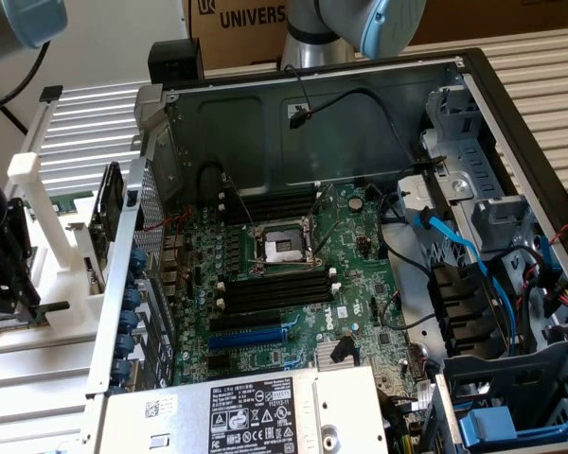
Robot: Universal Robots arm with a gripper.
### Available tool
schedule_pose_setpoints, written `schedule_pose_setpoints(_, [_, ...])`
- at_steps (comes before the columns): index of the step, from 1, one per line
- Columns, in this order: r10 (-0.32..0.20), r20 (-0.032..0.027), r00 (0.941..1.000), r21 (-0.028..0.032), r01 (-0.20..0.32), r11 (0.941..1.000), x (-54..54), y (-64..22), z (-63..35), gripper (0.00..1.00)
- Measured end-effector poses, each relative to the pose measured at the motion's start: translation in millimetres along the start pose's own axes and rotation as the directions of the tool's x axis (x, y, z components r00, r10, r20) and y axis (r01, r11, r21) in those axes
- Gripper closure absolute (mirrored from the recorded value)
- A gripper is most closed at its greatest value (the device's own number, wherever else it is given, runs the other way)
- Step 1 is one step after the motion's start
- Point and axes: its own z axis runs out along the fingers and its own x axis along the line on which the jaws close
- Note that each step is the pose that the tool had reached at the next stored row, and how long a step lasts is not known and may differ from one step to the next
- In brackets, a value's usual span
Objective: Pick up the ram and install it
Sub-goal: 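Pick up the ram and move it above insertion slot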
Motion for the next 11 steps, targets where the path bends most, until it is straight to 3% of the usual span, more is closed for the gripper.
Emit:
schedule_pose_setpoints(5, [0.0, 0.0, 1.0, 0.0, 0.0, 1.0, 0.0, 0.0, 0.0, 0.74])
schedule_pose_setpoints(7, [0.0, 0.0, 1.0, 0.0, 0.0, 1.0, 0.0, 0.0, 0.0, 0.76])
schedule_pose_setpoints(8, [0.0, 0.0, 1.0, 0.0, 0.0, 1.0, 0.0, 0.0, 0.0, 0.83])
schedule_pose_setpoints(11, [0.0, -0.0001, 1.0, 0.0, 0.0, 1.0, 0.0, 0.0, 0.0, 0.83])
